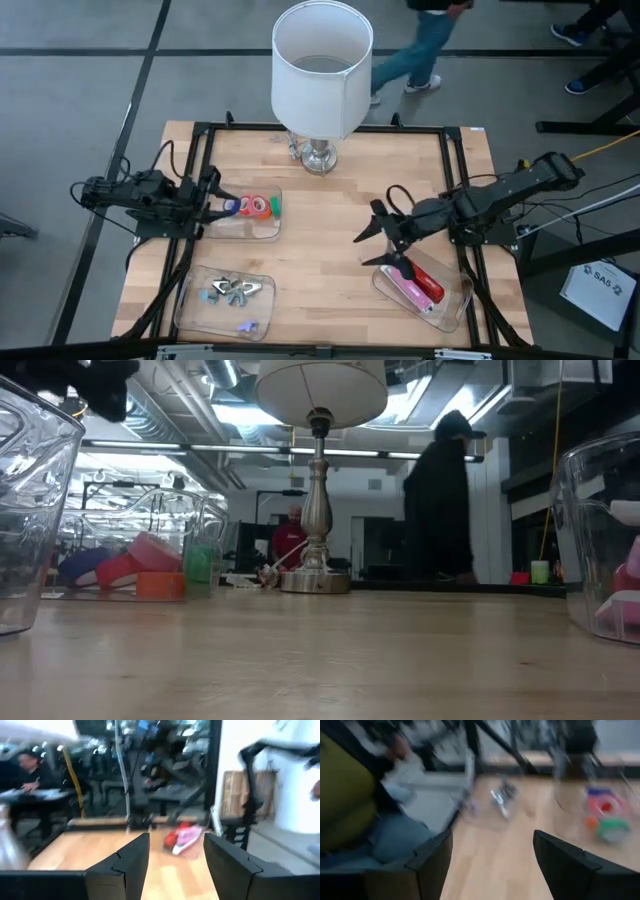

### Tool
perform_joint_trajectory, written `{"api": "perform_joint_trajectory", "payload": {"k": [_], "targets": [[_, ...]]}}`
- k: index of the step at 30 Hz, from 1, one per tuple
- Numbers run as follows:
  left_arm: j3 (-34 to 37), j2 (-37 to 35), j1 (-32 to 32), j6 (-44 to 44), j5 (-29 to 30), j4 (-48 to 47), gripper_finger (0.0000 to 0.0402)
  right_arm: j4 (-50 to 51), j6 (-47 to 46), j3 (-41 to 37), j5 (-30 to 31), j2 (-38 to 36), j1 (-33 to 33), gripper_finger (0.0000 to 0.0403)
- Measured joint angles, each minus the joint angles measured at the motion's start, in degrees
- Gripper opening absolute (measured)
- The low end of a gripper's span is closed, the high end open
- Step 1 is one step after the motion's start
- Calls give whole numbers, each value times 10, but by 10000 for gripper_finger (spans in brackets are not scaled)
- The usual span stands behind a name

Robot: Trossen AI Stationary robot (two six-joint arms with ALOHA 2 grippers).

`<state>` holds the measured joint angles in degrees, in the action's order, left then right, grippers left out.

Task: Pick and place Stapler, Stapler remover, tape
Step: Return to Home Position

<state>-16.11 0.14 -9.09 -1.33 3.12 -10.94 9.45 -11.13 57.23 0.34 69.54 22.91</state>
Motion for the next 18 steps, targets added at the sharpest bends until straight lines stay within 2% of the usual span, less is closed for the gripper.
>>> {"api": "perform_joint_trajectory", "payload": {"k": [5, 8, 18], "targets": [[15, -1, 0, 11, -10, 24, 185, -274, 18, -165, -93, -47, -25, 276], [29, -1, 0, 12, -13, 57, 185, -391, 30, -241, -115, -64, -40, 276], [75, -1, 0, 4, -12, 137, 185, -639, 71, -397, -214, -87, -93, 276]]}}
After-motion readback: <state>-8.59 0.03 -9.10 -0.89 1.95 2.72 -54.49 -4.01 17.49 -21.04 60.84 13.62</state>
